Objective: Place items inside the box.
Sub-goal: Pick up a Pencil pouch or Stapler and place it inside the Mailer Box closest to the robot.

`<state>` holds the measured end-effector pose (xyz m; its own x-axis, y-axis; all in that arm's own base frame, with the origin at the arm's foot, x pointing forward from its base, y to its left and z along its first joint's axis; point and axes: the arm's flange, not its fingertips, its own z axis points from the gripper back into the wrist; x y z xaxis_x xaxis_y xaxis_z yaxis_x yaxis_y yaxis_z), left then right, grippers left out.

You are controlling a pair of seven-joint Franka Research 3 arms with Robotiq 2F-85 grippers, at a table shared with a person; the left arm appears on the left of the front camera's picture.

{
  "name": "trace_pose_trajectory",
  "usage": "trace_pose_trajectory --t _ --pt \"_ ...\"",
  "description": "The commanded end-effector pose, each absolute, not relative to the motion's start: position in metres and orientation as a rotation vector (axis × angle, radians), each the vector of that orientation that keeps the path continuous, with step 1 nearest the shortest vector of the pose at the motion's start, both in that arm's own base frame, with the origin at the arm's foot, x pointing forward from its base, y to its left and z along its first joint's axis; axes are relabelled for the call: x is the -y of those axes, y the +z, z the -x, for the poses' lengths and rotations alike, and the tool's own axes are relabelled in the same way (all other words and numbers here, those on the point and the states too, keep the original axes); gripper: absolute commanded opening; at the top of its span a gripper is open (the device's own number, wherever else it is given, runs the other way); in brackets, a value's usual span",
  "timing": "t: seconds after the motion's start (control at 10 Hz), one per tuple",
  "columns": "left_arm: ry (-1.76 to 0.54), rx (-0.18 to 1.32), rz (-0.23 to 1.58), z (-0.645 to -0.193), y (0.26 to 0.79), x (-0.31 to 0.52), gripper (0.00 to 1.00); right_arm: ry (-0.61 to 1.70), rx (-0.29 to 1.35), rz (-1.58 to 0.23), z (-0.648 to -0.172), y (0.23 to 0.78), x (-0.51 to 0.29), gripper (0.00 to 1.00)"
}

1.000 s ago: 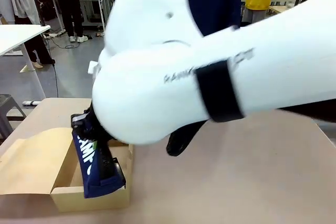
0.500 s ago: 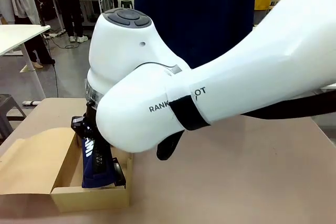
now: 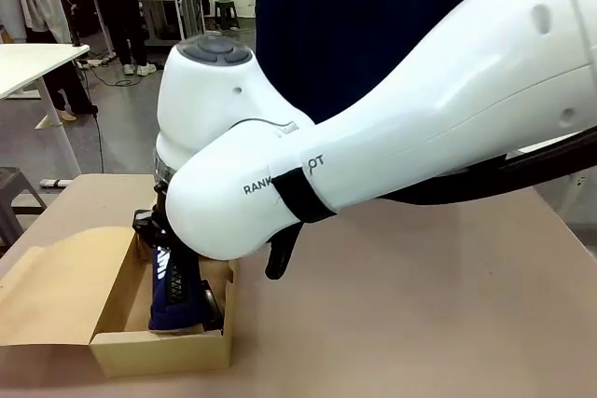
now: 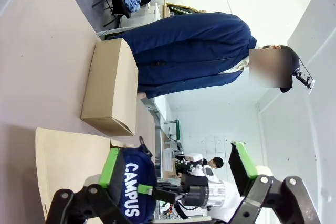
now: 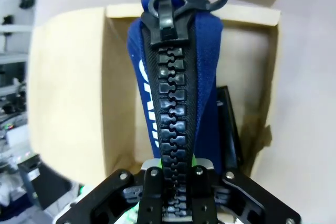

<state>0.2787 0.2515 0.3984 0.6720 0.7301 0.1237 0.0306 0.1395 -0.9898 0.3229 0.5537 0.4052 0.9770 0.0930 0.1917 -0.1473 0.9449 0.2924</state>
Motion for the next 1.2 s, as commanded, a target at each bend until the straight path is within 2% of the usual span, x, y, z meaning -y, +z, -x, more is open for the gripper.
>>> trace_pose_trajectory --t 0.0,0.2,0.5,0.6,0.7,0.8,0.9,1.1 --pt "0.563 0.716 1.361 -0.277 0.399 -0.248 1.0 0.085 0.186 -0.291 -0.326 0.394 -0.561 0.08" --pt "0.563 0.716 1.361 -0.277 0.399 -0.248 1.0 0.105 0.122 -0.282 -0.326 0.377 -0.558 0.08" --pt "0.563 0.716 1.361 -0.277 0.399 -0.248 1.0 0.109 0.131 -0.271 -0.329 0.372 -0.555 0.08" --pt "0.563 0.716 1.361 -0.277 0.399 -0.248 1.0 0.105 0.12 -0.281 -0.33 0.371 -0.553 0.23" --pt "0.563 0.716 1.361 -0.277 0.399 -0.248 1.0 0.11 0.116 -0.279 -0.33 0.37 -0.553 0.66" --pt "0.563 0.716 1.361 -0.277 0.399 -0.248 1.0 0.114 0.117 -0.28 -0.329 0.371 -0.553 0.67" --pt "0.563 0.716 1.361 -0.277 0.399 -0.248 1.0 0.117 0.125 -0.284 -0.328 0.373 -0.552 1.0" --pt "0.563 0.716 1.361 -0.277 0.399 -0.248 1.0 0.12 0.143 -0.318 -0.327 0.382 -0.547 1.0"
